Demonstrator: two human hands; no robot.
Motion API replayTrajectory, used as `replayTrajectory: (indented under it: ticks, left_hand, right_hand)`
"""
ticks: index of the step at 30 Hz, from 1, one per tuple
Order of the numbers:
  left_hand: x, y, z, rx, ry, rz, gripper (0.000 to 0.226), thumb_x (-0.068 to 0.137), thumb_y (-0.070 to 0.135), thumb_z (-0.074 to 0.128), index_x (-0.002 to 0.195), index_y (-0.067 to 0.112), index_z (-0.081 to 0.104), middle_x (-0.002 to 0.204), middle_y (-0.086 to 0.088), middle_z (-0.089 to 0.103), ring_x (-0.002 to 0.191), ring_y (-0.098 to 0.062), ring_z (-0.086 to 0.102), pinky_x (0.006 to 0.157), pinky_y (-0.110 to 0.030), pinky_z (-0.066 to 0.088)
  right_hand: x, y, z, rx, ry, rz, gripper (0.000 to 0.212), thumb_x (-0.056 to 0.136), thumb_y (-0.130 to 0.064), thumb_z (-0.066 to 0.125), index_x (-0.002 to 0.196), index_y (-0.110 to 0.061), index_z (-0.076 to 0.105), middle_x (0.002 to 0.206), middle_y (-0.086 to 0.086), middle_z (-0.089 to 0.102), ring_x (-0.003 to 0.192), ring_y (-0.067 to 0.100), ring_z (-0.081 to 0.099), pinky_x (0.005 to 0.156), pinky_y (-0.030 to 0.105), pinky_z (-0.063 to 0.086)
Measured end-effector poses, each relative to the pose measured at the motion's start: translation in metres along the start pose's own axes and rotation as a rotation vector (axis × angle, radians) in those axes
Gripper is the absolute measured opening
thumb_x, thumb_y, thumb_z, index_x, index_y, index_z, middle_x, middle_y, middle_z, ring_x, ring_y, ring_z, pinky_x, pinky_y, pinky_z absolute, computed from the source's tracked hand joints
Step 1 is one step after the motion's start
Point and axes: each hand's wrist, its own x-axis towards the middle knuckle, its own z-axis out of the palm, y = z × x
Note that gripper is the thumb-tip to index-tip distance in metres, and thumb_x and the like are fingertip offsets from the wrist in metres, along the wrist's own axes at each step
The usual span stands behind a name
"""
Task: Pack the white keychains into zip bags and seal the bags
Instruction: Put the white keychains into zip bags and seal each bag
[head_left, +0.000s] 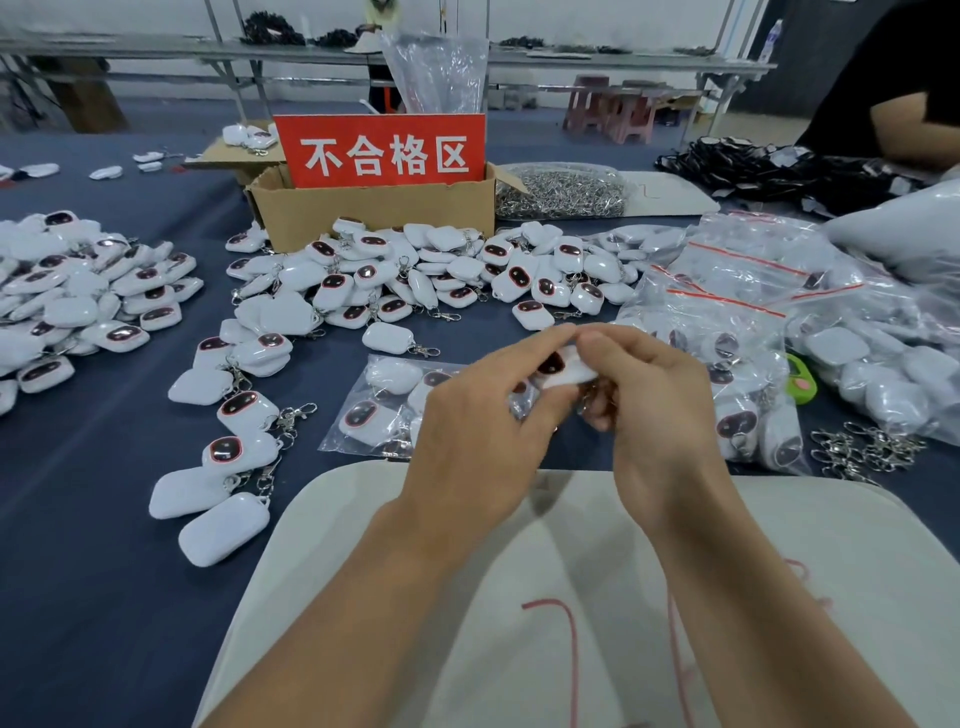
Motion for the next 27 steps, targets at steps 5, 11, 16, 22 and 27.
replayTrajectory:
  ticks: [5,11,16,22,27]
  left_hand:
    - [0.009,-0.009,-0.007,-0.170,0.046,-0.200,0.020,0.101,0.037,0.058,0.106,0.031,0.076,0.081,0.017,0.073,0.071,-0.004,0.066,0.067,-0.025,0.052]
    - [0.010,-0.007,-0.009,-0.090,0.118,-0.327,0.018,0.097,0.045,0.054,0.095,0.039,0.071,0.069,0.012,0.069,0.064,-0.009,0.062,0.061,-0.027,0.048]
    - [-0.001,0.000,0.002,0.584,-0.100,-0.196,0.022,0.080,0.058,0.065,0.080,0.037,0.069,0.067,0.010,0.068,0.071,-0.018,0.065,0.056,-0.029,0.029]
    - [-0.001,0.000,0.007,0.477,-0.083,-0.160,0.029,0.090,0.021,0.060,0.116,0.032,0.066,0.084,0.003,0.071,0.081,-0.028,0.064,0.063,-0.034,0.035]
    - [-0.001,0.007,0.005,0.281,0.006,-0.048,0.047,0.097,0.017,0.048,0.143,0.026,0.058,0.094,0.003,0.071,0.088,-0.016,0.061,0.074,-0.018,0.031]
  right_hand:
    - [0.000,-0.004,-0.002,-0.082,-0.143,0.047,0.018,0.096,-0.009,0.065,0.079,-0.007,0.071,0.055,0.007,0.056,0.044,0.014,0.035,0.043,0.023,0.025]
    - [0.004,0.004,-0.002,-0.270,0.016,0.083,0.028,0.088,-0.013,0.073,0.061,-0.020,0.072,0.054,0.000,0.060,0.045,0.009,0.040,0.051,0.024,0.034]
    - [0.012,0.004,-0.013,-0.482,0.218,0.020,0.023,0.079,-0.021,0.071,0.061,-0.034,0.073,0.053,-0.004,0.066,0.052,0.011,0.055,0.059,0.027,0.041]
    - [0.012,0.014,-0.010,-0.678,0.157,0.068,0.011,0.072,-0.020,0.071,0.063,-0.014,0.073,0.055,0.003,0.068,0.053,0.016,0.056,0.054,0.025,0.042]
    - [0.010,0.020,0.005,-0.423,-0.295,0.191,0.028,0.101,-0.020,0.055,0.086,-0.004,0.073,0.072,0.012,0.073,0.061,0.018,0.063,0.057,0.030,0.052]
